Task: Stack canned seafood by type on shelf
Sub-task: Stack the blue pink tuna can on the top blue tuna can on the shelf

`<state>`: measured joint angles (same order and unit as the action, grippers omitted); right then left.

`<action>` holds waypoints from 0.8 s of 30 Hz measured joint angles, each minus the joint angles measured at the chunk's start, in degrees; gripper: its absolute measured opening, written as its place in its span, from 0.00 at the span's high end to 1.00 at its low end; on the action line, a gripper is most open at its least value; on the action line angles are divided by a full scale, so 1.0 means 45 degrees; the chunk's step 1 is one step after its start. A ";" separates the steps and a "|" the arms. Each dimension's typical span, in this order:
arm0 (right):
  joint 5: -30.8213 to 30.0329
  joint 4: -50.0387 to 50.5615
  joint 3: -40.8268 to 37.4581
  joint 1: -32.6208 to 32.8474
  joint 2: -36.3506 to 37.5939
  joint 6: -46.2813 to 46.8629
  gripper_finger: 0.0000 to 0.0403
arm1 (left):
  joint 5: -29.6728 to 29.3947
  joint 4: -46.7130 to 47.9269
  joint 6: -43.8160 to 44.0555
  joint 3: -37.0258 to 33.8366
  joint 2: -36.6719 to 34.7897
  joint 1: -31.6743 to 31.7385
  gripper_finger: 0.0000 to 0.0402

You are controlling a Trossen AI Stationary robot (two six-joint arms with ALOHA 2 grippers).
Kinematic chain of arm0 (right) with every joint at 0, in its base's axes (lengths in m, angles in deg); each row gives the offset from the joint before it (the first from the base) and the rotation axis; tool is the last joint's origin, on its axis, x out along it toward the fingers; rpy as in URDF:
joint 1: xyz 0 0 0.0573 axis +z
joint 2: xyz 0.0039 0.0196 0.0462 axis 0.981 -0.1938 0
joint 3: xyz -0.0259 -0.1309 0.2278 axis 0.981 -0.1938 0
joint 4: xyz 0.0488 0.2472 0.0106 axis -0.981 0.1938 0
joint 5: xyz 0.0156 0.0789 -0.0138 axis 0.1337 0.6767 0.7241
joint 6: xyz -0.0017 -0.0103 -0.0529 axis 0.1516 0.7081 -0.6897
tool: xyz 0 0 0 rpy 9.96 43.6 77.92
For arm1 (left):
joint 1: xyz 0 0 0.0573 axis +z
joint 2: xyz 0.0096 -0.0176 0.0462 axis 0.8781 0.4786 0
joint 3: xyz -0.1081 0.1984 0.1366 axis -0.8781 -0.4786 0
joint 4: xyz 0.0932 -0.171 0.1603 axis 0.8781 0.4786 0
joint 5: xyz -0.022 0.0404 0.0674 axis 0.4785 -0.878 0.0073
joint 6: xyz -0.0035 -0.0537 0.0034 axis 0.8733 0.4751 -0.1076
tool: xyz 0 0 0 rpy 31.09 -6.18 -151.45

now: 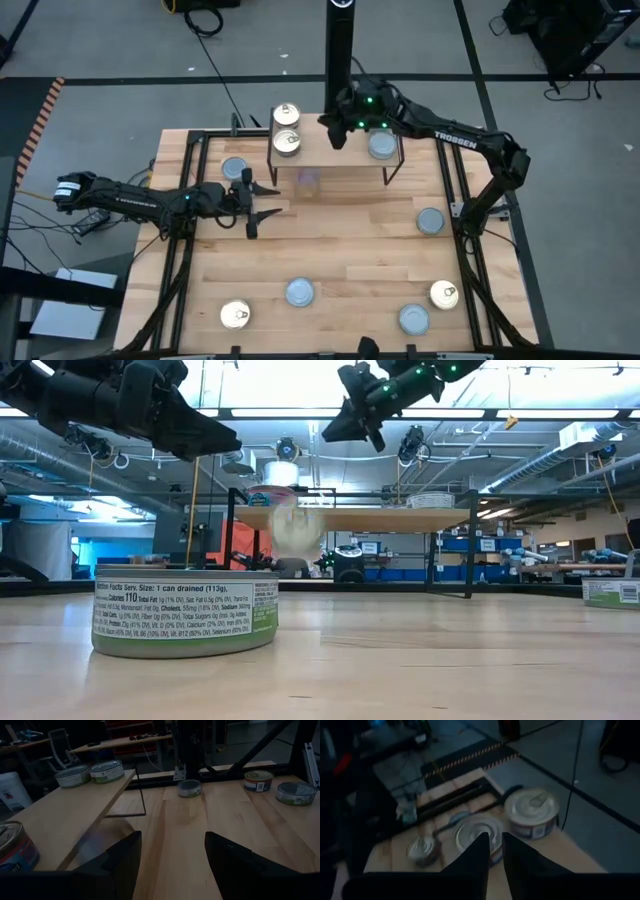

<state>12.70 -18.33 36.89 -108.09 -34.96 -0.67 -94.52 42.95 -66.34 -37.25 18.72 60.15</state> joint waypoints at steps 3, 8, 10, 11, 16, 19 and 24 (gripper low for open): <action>0.0066 0.0603 0.0000 0.0308 0.0000 -0.0351 0.84 | 0.0004 0.0168 0.0014 0.0000 0.0000 0.0001 0.44; 0.0039 0.1910 0.0000 0.1252 0.0000 -0.1064 0.82 | 0.0285 0.0678 0.0320 0.0005 0.0000 0.0002 0.45; -0.0169 0.2458 -0.0008 0.1714 0.0000 -0.1468 0.82 | 0.0327 0.0888 0.0361 0.0005 0.0000 0.0000 0.45; -0.0383 0.2671 -0.0057 0.1977 0.0000 -0.1647 0.82 | 0.0359 0.0944 0.0414 0.0005 0.0000 0.0000 0.45; -0.1396 0.2834 -0.0529 0.3260 0.0000 -0.1896 0.82 | 0.0374 0.1270 0.0915 0.0010 0.0000 0.0003 0.45; -0.2147 0.2770 -0.0901 0.3949 0.0000 -0.1885 0.79 | 0.0448 0.1661 0.1592 0.0010 0.0042 0.0004 0.45; -0.3902 0.2822 -0.1330 0.4912 0.0010 -0.1839 0.73 | 0.0456 0.1795 0.2370 0.0060 0.0620 0.0000 0.45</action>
<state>-4.86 -5.63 30.90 -85.99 -34.91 -8.95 -92.47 51.03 -55.67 -36.98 21.51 60.15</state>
